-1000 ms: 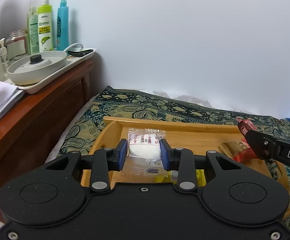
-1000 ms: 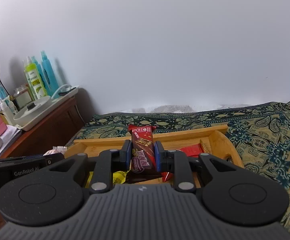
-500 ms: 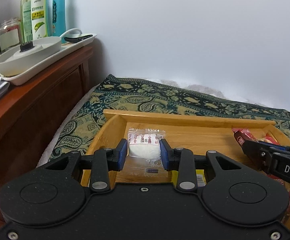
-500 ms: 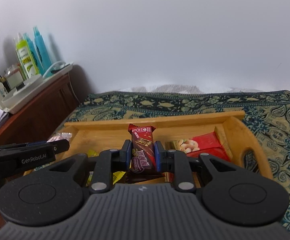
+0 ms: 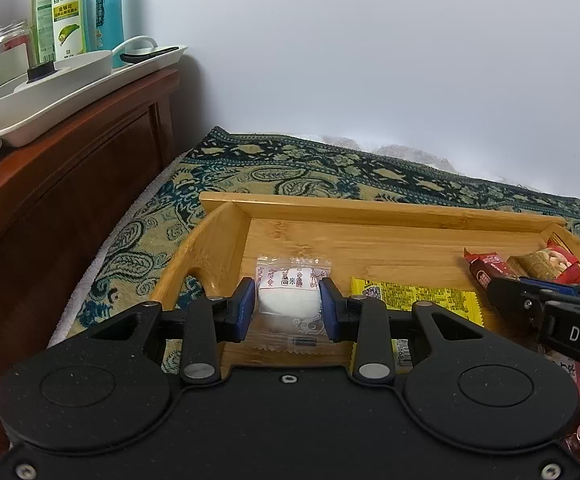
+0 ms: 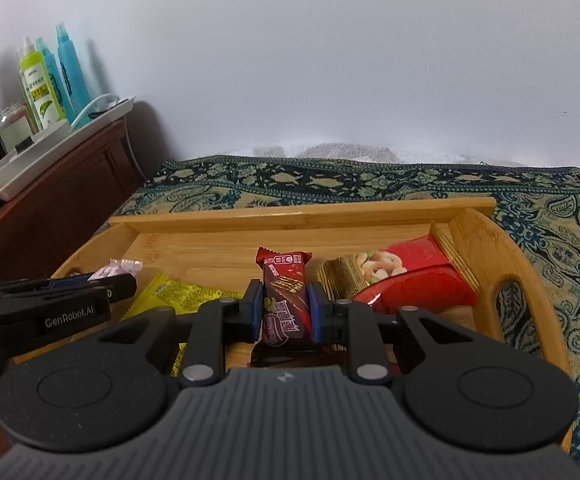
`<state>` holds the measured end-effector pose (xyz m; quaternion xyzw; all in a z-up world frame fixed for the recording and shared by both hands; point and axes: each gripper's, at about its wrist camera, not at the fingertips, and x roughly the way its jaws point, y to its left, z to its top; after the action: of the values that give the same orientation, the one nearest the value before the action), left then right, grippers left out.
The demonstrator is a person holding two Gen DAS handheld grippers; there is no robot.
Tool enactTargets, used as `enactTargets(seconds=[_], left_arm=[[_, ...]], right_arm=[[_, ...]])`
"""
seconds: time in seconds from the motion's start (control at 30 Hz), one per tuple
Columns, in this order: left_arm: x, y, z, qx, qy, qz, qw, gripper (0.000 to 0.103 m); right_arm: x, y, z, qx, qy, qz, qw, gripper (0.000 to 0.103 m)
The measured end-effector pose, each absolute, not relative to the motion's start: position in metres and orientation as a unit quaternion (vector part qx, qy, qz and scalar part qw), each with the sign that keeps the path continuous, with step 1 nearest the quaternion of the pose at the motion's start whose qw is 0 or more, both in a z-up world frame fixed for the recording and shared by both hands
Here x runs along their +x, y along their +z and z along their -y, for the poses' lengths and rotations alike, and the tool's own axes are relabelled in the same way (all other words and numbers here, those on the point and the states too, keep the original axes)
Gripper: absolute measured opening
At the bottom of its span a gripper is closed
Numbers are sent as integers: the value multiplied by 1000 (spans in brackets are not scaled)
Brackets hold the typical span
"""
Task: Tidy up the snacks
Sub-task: 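Lower both packets into the tray and open both grippers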
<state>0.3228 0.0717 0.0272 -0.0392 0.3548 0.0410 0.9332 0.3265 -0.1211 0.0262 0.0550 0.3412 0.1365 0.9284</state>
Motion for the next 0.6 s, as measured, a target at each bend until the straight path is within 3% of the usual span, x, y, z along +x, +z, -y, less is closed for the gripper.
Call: enactTargets(seconds=[0.6], left_arm=[[324,22,-68,-29,38,-355,934,33]], right_arm=[[328,22,119,48,130,-346,928,28]])
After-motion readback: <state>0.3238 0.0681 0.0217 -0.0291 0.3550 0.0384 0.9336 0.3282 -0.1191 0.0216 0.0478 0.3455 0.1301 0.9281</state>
